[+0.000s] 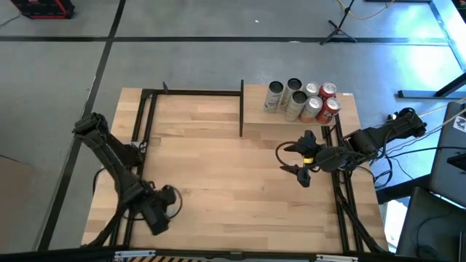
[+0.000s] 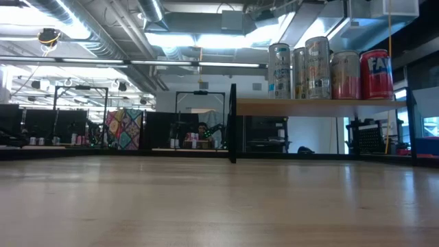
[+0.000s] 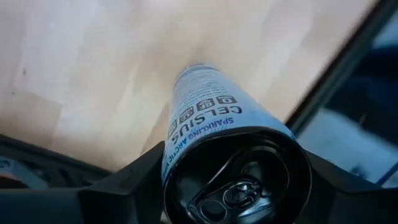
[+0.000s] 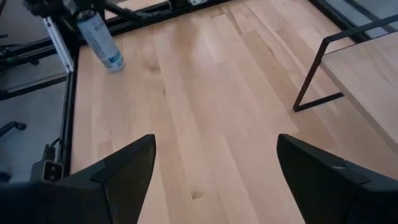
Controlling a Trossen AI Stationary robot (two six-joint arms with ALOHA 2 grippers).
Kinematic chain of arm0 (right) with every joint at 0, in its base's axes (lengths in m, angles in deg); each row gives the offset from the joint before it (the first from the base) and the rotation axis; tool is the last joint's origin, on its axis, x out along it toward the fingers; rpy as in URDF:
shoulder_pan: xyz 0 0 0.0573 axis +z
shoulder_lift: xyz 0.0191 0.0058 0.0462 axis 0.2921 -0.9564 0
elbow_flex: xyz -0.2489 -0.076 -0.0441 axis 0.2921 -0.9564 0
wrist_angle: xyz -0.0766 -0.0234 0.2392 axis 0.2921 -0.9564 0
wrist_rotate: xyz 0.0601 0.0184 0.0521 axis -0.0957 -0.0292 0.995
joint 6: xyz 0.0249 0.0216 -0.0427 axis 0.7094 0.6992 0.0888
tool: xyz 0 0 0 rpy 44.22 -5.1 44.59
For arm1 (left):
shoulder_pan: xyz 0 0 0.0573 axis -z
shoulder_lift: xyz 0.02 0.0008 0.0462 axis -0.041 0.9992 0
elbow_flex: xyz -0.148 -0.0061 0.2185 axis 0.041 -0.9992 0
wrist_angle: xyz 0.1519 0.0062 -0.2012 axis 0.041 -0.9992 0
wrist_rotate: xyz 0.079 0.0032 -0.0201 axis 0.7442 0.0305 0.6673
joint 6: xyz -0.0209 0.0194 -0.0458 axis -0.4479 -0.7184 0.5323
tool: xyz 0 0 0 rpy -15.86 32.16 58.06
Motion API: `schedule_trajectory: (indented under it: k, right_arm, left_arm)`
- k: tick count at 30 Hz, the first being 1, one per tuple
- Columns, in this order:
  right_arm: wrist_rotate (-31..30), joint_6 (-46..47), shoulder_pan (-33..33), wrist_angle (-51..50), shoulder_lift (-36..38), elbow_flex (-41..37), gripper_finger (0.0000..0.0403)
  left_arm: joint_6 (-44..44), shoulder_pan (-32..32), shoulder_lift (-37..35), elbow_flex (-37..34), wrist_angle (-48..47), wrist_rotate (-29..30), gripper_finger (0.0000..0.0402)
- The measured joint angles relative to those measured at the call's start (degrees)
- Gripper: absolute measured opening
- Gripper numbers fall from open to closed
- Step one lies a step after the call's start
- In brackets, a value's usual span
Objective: Place canned beverage on shelf
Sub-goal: Put the white blue soda can on the shelf aligned with the other white blue soda can
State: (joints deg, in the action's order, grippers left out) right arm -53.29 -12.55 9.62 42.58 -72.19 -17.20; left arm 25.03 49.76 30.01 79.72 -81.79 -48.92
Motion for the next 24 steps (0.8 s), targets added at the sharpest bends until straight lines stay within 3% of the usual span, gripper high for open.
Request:
schedule_trajectory:
  k: [10,14,24]
  right_arm:
    - [-2.60,-0.34,0.00,0.53,-6.02,0.02,0.0325]
    - [-3.52,-0.34,0.00,0.55,-9.46,0.02,0.0325]
    - [-4.74,-0.62,0.00,2.47,-14.30,0.02,0.0325]
  left_arm:
    - [4.79,-15.01,0.02,4.93,-0.15,2.89,0.0246]
    - [4.80,-20.12,0.02,6.35,0.11,6.66,0.0245]
    - [3.19,-28.28,4.33,6.39,4.23,7.85,0.0244]
